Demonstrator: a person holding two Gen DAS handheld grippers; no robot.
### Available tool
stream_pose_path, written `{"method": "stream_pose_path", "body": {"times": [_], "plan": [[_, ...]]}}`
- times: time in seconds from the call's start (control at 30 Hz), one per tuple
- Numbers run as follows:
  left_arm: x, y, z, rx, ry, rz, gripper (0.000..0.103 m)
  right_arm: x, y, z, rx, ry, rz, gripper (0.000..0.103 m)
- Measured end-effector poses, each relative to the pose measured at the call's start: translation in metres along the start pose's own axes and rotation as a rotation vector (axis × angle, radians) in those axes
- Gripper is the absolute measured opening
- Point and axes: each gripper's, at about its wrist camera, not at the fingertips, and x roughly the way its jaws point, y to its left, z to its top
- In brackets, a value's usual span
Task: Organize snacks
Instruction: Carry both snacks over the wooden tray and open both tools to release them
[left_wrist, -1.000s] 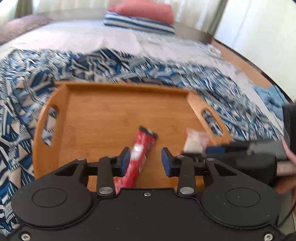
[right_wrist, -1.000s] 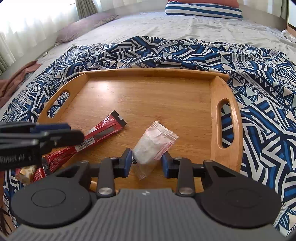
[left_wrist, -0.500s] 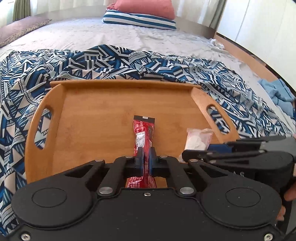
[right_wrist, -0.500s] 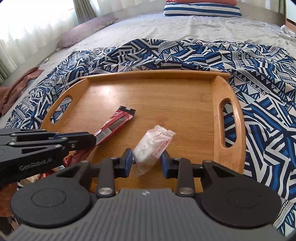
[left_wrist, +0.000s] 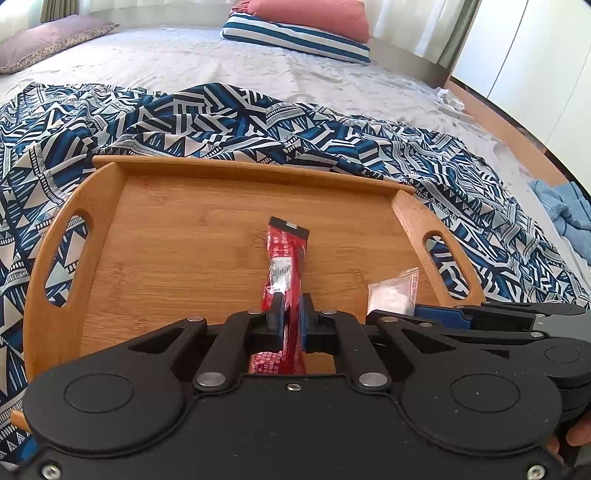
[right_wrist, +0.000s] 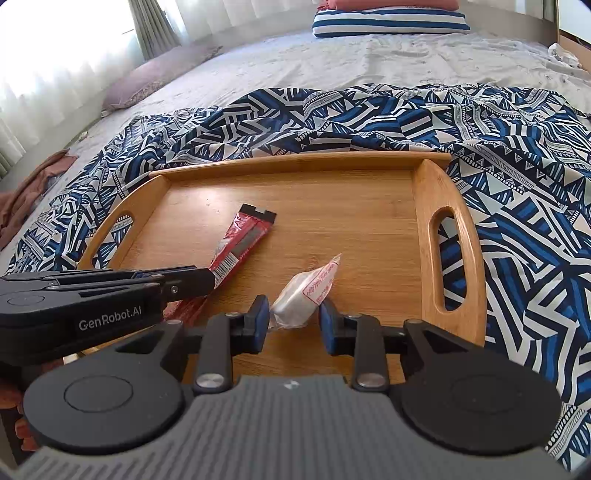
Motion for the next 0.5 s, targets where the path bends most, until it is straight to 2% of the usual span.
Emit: {"method": "stream_pose_path", "body": {"times": [0.1,0.13,0.17,0.27,0.4,0.5], "plan": [[-0.003,0.001,-0.003,0.005,-0.003,0.003,0.009,-0.003,0.003,-0.001,-0.013,-0.001,-0.005,0.041],[-0.005,0.001,-0.004,0.007,-0.004,0.004,0.010,-0.004,0.003,-0.001,-0.011,0.000,-0.007,0.044],[-0.006,0.001,-0.004,0.007,-0.005,0.005,0.010,-0.005,0.003,-0.002,-0.010,0.001,-0.010,0.055],[-0.013,0.003,-0.007,0.010,-0.012,0.013,0.014,-0.009,0.005,-0.003,-0.011,0.001,-0.014,0.057],[-0.024,0.007,-0.012,0.017,-0.029,0.027,0.032,-0.017,0.006,-0.006,-0.003,-0.009,-0.014,0.062],[-0.034,0.012,-0.016,0.014,-0.040,0.028,0.038,-0.026,0.008,-0.011,0.004,-0.020,-0.018,0.067]]}}
